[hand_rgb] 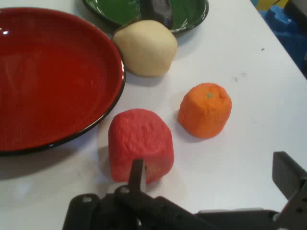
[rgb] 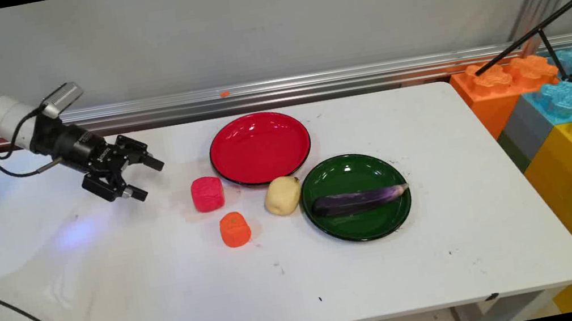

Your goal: Pick up the eggplant from the green plate

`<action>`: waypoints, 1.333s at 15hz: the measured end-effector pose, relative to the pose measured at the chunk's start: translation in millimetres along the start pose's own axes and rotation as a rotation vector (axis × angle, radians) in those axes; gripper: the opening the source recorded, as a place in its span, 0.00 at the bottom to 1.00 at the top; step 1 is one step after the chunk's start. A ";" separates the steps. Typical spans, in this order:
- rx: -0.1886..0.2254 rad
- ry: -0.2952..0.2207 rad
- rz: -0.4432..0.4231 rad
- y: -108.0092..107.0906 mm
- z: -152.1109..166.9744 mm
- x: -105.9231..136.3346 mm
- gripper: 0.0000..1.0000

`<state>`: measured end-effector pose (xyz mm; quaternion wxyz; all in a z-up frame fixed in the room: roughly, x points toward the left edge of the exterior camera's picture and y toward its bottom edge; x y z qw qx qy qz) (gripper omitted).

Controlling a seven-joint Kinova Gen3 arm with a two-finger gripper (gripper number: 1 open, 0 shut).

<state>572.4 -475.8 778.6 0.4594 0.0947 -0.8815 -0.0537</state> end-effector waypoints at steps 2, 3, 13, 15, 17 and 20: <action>-0.004 0.009 0.005 -0.1 1.6 4.6 1.00; -0.007 0.017 0.009 -0.1 3.1 8.5 1.00; -0.042 0.076 0.038 -0.1 27.5 44.9 1.00; -0.051 0.085 0.043 -0.9 37.6 53.3 1.00; -0.062 0.091 0.045 -1.4 49.4 61.1 1.00; -0.085 0.095 0.048 -0.8 71.1 72.0 1.00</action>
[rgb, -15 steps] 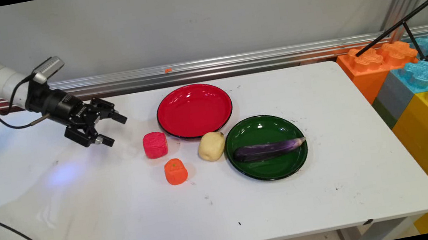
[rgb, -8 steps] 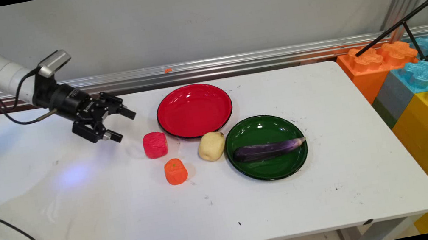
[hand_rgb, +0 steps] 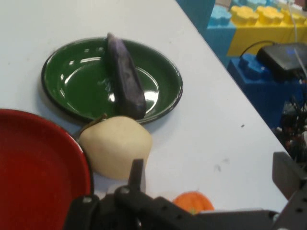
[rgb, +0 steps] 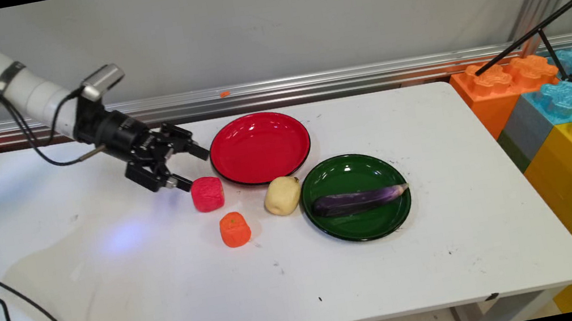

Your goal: Pick up the eggplant from the green plate

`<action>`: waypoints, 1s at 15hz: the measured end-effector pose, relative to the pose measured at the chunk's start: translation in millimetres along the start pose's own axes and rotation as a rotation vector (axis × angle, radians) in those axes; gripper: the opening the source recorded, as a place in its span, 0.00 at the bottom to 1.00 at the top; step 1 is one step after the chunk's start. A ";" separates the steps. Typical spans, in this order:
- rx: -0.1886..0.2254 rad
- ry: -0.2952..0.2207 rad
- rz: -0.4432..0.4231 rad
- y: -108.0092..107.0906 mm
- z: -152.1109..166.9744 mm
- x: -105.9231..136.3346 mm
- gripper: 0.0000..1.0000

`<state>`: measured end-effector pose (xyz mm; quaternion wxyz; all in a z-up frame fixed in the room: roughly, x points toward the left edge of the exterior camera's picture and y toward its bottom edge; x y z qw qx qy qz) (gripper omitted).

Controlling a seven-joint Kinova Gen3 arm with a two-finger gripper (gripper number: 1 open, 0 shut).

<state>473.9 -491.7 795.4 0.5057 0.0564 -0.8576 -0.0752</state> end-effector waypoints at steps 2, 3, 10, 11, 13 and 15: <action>-0.011 -0.001 0.000 -1.0 12.5 4.1 1.00; -0.015 -0.002 -0.001 -1.7 17.9 5.8 1.00; -0.039 -0.026 -0.027 -15.1 77.5 23.5 1.00; -0.042 -0.032 -0.032 -17.7 87.5 26.2 1.00; -0.049 -0.045 -0.038 -22.3 105.4 30.1 1.00; -0.054 -0.059 -0.042 -26.8 122.4 33.5 1.00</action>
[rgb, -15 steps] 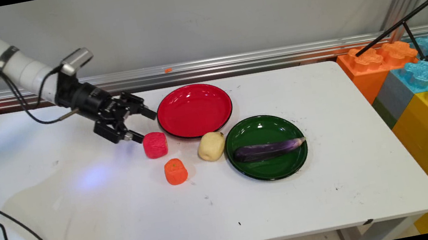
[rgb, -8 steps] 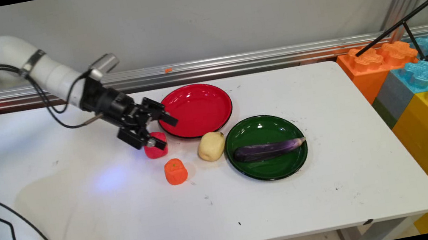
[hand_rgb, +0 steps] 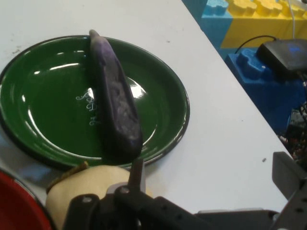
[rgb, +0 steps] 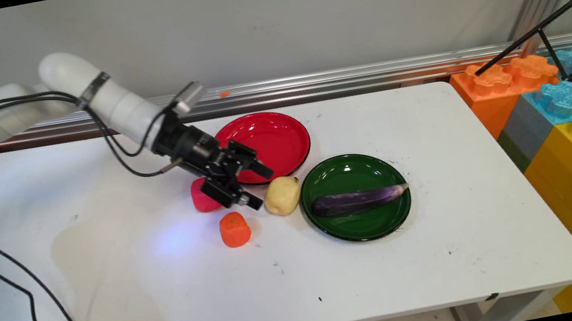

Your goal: Pick up the eggplant from the green plate

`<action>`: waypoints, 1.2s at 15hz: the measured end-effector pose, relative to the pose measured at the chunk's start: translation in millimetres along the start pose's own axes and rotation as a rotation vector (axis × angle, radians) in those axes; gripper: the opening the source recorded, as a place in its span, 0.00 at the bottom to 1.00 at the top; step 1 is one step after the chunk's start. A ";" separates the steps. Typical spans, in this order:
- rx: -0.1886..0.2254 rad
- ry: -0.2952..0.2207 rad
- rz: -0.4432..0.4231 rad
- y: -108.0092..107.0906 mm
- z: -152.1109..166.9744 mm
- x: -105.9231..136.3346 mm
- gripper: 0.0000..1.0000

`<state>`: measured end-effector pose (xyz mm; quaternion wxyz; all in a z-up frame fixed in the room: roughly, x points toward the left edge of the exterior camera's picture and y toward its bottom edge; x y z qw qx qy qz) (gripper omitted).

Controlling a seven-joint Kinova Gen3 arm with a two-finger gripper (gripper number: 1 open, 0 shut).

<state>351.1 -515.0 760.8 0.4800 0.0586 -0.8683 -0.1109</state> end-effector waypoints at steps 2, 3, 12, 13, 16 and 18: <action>-0.004 -0.012 -0.005 -6.4 16.5 5.7 1.00; -0.006 -0.016 -0.007 -9.7 24.5 8.8 1.00; -0.007 -0.038 -0.017 -36.5 78.0 33.3 1.00; -0.007 -0.040 -0.018 -39.7 83.4 35.1 1.00; -0.006 -0.047 -0.022 -49.5 98.0 39.5 1.00; -0.005 -0.050 -0.021 -56.0 107.0 42.1 1.00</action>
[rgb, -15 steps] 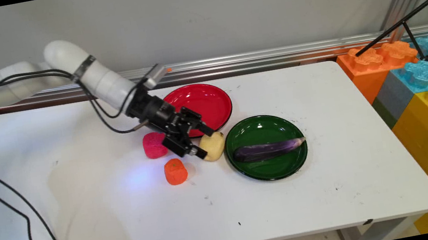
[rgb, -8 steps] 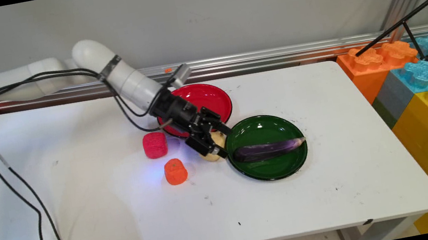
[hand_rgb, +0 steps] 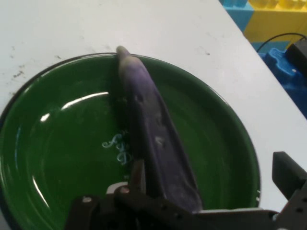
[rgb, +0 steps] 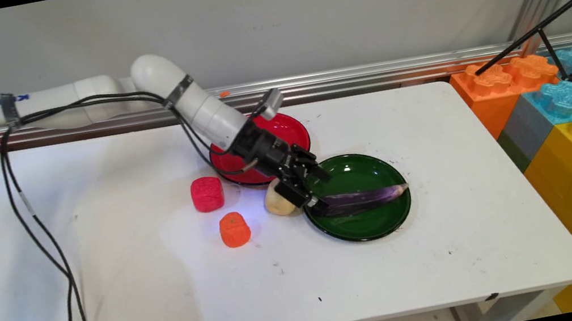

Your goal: Pick up the eggplant from the green plate

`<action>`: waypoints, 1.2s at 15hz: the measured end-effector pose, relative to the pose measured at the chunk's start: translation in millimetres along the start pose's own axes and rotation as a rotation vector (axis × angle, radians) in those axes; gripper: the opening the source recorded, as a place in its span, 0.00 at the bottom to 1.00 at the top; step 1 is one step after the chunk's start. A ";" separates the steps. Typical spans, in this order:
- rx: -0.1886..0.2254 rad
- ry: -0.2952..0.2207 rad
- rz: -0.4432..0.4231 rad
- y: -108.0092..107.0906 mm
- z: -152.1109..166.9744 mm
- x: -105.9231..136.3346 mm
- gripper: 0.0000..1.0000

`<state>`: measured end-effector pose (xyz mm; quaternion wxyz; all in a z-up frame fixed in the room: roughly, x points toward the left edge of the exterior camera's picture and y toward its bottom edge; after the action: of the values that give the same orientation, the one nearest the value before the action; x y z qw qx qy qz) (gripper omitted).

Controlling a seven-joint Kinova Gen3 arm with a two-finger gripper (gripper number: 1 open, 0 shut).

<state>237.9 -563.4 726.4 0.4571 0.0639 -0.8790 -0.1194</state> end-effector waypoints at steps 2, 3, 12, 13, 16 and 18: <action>0.001 -0.003 0.002 -5.2 6.4 1.8 1.00; 0.002 -0.004 0.002 -7.0 8.5 2.2 1.00; -0.002 -0.025 0.017 -23.8 31.9 -1.2 1.00; -0.003 -0.027 0.018 -24.8 33.6 -2.3 1.00; -0.007 -0.035 0.025 -26.7 37.3 -5.6 1.00; -0.009 -0.036 0.032 -27.4 38.7 -7.3 0.00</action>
<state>210.5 -582.4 691.8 0.4432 0.0458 -0.8876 -0.1171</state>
